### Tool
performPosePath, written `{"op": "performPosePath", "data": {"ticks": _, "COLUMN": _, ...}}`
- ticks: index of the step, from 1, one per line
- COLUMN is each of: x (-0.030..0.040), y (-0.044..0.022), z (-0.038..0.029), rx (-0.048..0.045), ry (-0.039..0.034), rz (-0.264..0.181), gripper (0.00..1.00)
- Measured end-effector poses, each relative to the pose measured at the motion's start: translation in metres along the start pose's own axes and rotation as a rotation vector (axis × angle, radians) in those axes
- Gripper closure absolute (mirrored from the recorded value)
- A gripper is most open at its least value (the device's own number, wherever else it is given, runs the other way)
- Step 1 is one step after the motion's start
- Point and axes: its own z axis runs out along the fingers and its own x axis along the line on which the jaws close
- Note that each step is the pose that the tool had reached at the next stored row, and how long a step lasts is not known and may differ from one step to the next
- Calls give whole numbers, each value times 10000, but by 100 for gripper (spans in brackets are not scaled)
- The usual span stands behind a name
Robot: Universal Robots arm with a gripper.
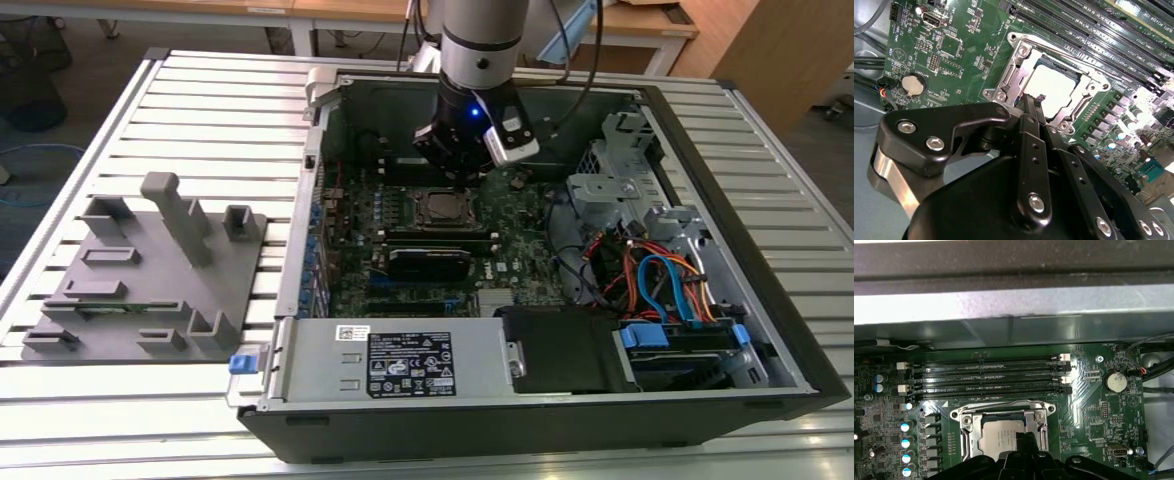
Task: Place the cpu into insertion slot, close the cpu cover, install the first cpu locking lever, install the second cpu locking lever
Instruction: 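Install the second cpu locking lever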
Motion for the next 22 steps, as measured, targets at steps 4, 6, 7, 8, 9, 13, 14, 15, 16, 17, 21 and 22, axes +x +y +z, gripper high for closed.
{"op": "performPosePath", "data": {"ticks": 4, "x": 0, "y": -1, "z": 0, "rx": 0, "ry": 0, "rz": 0, "gripper": 90}}
{"op": "performPosePath", "data": {"ticks": 6, "x": 0, "y": -2, "z": 0, "rx": -1, "ry": -1, "rz": 0, "gripper": 90}}
{"op": "performPosePath", "data": {"ticks": 7, "x": 0, "y": -2, "z": 0, "rx": 0, "ry": 0, "rz": 0, "gripper": 90}}
{"op": "performPosePath", "data": {"ticks": 8, "x": -2, "y": -4, "z": 0, "rx": 1, "ry": 19, "rz": -1, "gripper": 90}}
{"op": "performPosePath", "data": {"ticks": 9, "x": -5, "y": -5, "z": -2, "rx": 5, "ry": 64, "rz": 2, "gripper": 90}}
{"op": "performPosePath", "data": {"ticks": 13, "x": -14, "y": -25, "z": -8, "rx": 14, "ry": 203, "rz": 8, "gripper": 90}}
{"op": "performPosePath", "data": {"ticks": 14, "x": -16, "y": -42, "z": -10, "rx": 17, "ry": 208, "rz": 7, "gripper": 90}}
{"op": "performPosePath", "data": {"ticks": 15, "x": -17, "y": -60, "z": -10, "rx": 17, "ry": 209, "rz": 7, "gripper": 90}}
{"op": "performPosePath", "data": {"ticks": 16, "x": -18, "y": -78, "z": -11, "rx": 15, "ry": 209, "rz": 7, "gripper": 90}}
{"op": "performPosePath", "data": {"ticks": 17, "x": -20, "y": -98, "z": -11, "rx": 15, "ry": 209, "rz": 8, "gripper": 90}}
{"op": "performPosePath", "data": {"ticks": 21, "x": -25, "y": -165, "z": -14, "rx": 17, "ry": 209, "rz": 8, "gripper": 90}}
{"op": "performPosePath", "data": {"ticks": 22, "x": -26, "y": -181, "z": -15, "rx": 16, "ry": 209, "rz": 9, "gripper": 90}}
